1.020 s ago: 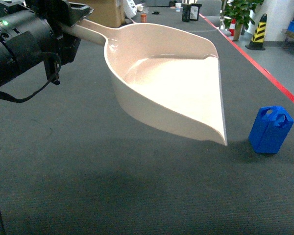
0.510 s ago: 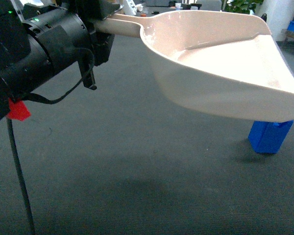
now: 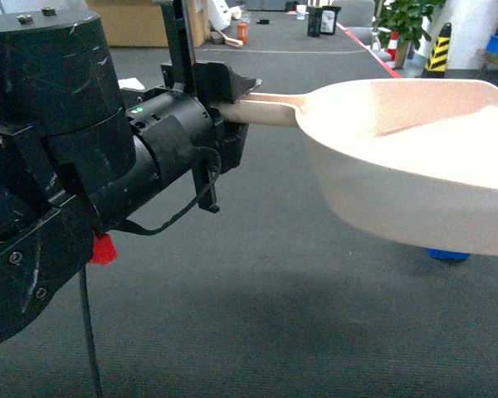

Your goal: Place part in tray to right shelf

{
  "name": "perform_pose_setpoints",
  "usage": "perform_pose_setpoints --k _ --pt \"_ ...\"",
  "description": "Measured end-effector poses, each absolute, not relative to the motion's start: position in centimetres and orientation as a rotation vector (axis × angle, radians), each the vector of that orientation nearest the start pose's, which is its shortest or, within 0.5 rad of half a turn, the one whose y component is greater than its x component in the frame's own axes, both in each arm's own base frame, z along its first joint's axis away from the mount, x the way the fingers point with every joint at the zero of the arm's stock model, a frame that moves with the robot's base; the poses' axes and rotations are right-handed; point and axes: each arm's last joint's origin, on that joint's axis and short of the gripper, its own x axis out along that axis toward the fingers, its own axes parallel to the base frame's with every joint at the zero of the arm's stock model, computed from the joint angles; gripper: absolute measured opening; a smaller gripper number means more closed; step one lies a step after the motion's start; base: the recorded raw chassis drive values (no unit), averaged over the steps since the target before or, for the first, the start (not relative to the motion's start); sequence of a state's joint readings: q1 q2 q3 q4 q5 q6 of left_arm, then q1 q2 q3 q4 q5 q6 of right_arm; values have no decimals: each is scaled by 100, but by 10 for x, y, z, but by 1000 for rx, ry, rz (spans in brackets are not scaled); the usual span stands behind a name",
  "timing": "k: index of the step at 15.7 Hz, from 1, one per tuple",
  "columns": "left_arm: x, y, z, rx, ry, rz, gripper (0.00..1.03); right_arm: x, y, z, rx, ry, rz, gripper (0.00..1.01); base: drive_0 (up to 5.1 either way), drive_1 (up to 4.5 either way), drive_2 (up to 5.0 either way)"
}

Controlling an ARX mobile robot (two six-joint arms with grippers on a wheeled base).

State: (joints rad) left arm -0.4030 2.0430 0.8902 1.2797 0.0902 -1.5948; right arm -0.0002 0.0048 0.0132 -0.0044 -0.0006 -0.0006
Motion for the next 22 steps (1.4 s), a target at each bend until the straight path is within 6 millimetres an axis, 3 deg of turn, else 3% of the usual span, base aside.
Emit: perform_pose_setpoints --k 3,4,5,6,9,16,17,18,19,20,22 --pt "360 -150 151 -1575 277 -470 13 97 0 167 -1 -4 0 98 0 0 0" --pt "360 -150 151 -1574 278 -471 13 97 0 165 -15 120 -58 98 0 0 0" --pt "360 -150 151 -1574 279 -471 13 103 -2 164 -75 335 -151 98 0 0 0" --pt "359 -152 152 -1574 280 -479 13 117 -11 160 -98 415 -208 98 0 0 0" --pt "359 -152 151 -1573 284 -477 13 149 -25 150 -104 447 -110 98 0 0 0" --pt "359 -152 151 -1573 284 -477 13 189 -25 146 -100 450 3 98 0 0 0" --pt "360 -151 151 -1574 282 -476 13 235 -15 139 -86 451 88 98 0 0 0" --pt "360 -151 151 -1573 283 -476 13 291 9 111 -72 545 136 98 0 0 0" --pt "360 -150 151 -1578 266 -460 13 327 23 102 -79 565 118 98 0 0 0" --pt "360 -150 151 -1576 271 -465 13 346 27 99 -76 564 84 98 0 0 0" --pt "360 -151 151 -1574 279 -472 13 363 33 97 -73 555 53 98 0 0 0"
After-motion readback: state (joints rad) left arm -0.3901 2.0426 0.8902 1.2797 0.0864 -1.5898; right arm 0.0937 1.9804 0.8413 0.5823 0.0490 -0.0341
